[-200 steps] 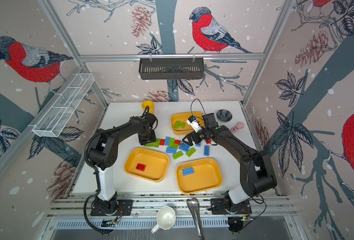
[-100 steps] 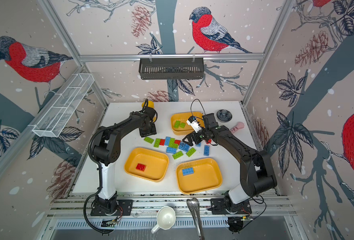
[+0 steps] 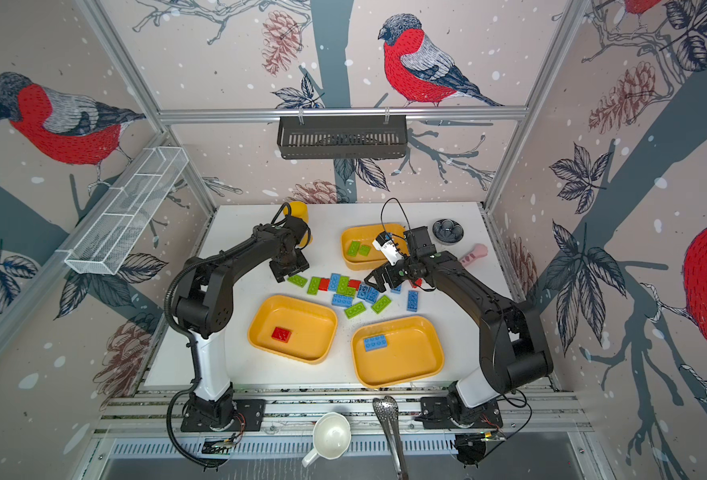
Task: Sort the legos into containers by color
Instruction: 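Carry the lime-green brick to the farther tub and release it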
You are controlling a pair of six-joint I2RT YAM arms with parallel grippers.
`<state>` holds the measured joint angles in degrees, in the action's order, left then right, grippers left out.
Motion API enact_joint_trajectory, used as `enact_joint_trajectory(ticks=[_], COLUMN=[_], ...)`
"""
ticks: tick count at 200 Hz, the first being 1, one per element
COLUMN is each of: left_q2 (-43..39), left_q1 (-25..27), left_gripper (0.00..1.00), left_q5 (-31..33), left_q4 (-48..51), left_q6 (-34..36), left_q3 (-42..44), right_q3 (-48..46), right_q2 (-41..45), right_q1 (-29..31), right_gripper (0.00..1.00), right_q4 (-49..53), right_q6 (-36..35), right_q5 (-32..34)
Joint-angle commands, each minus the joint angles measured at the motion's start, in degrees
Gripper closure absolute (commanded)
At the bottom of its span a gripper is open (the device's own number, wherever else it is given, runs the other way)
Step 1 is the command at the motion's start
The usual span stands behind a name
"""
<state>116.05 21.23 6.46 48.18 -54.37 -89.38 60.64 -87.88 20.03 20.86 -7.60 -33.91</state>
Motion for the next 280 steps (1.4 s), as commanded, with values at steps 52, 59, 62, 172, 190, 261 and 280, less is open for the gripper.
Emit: enact_joint_trajectory(ticks=[52,59,62,172,190,261,280], left_q2=[2.79,2.82,2.86,-0.24,0.08,11.59,14.88], left_q1=[0.05,0.04,0.04,0.67,1.17,9.26,11.16], left_gripper=[0.37,0.38,0.39,0.66,0.66,0.67,0.67], left_q5=[-0.92,-1.22,-1.45,-0.93,-3.27,-13.11,-15.0], left_q4=[-2.76,-3.34,-3.6,-1.79,-2.71,-5.1,-7.77], left_q6=[-9.75,-10.09,-10.18,-2.99,0.95,17.93,22.12], left_q3=[1.89,2.28,2.43,-1.86,-5.86,-31.57,-35.07], right_q3=[0.09,0.09,0.01,0.0,-0.01,1.54,1.67], right_q2=[0.07,0.12,0.16,0.4,0.51,1.52,2.13], right_q1=[-1.18,-1.37,-1.48,-2.88,-3.87,-6.54,-7.27], right_gripper=[0.01,0.01,0.01,0.01,0.01,0.01,0.01], right_q4=[0.38,0.49,0.49,-0.13,-2.02,-3.67,-3.29], right_q6=[-0.91,-0.98,-0.98,0.25,2.09,5.81,6.13], right_q5=[-0.37,-0.37,-0.37,-2.2,-4.34,-2.32,-0.74])
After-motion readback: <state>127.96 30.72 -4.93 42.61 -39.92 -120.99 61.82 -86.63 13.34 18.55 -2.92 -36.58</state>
